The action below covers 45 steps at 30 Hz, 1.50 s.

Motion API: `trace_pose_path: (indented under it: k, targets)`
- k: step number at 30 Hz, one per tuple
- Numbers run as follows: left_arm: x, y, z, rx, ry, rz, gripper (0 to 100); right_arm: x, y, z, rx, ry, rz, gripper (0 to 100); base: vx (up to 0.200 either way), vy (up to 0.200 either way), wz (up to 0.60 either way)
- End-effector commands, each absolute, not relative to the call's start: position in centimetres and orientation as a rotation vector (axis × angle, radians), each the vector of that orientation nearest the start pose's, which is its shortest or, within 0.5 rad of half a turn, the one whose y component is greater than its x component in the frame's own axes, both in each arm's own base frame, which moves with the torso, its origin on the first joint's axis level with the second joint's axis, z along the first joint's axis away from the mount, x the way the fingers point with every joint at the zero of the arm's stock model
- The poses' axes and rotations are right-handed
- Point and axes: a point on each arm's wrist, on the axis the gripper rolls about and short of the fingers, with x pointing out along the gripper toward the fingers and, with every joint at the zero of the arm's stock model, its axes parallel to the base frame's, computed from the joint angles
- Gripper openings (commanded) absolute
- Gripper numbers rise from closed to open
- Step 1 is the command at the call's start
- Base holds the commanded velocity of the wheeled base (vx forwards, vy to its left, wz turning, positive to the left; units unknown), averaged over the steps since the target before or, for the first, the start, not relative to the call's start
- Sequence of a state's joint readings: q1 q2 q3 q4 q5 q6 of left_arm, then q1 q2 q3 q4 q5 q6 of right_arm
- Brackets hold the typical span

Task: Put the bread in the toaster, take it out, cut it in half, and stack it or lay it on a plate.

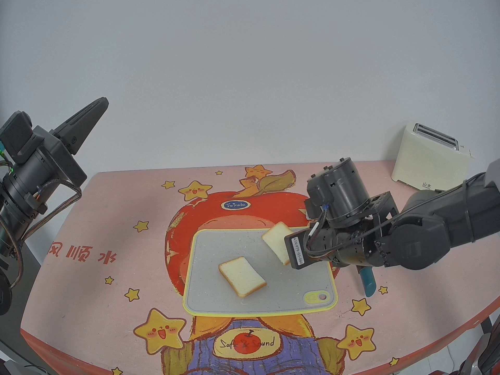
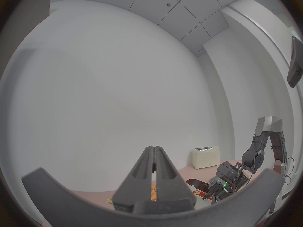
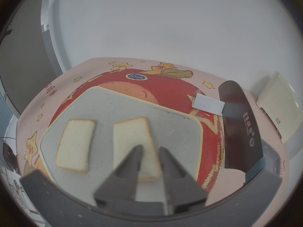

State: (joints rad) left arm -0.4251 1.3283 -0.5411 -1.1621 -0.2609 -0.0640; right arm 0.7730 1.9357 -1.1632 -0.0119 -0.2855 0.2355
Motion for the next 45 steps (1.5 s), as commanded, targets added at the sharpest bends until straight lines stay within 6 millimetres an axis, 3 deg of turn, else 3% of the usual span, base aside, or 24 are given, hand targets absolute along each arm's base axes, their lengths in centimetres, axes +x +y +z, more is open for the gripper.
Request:
trace_pose_path:
  k: [1, 9, 21, 40, 45]
  targets:
    - [18.0, -8.8, 25.7, -0.092, -0.357, -0.69, 0, 25.5, 23.8, 16.1, -0.138, 0.668, 0.386, 0, 0.0, 0.0, 0.0]
    - [18.7, -9.0, 27.4, -0.104, -0.417, -0.667, 0, 24.0, 22.5, 18.5, -0.101, 0.617, 0.401, 0, 0.0, 0.0, 0.0]
    - [18.8, -9.0, 28.1, -0.12, -0.435, -0.643, 0, 21.1, 19.6, 21.2, -0.05, 0.56, 0.443, 0, 0.0, 0.0, 0.0]
    - [19.3, -9.3, 28.3, -0.117, -0.438, -0.67, 0, 16.7, 15.7, 20.9, 0.039, 0.595, 0.506, 0, 0.0, 0.0, 0.0]
    - [19.4, -9.4, 28.2, -0.117, -0.436, -0.669, 0, 16.1, 15.6, 21.0, 0.04, 0.593, 0.535, 0, 0.0, 0.0, 0.0]
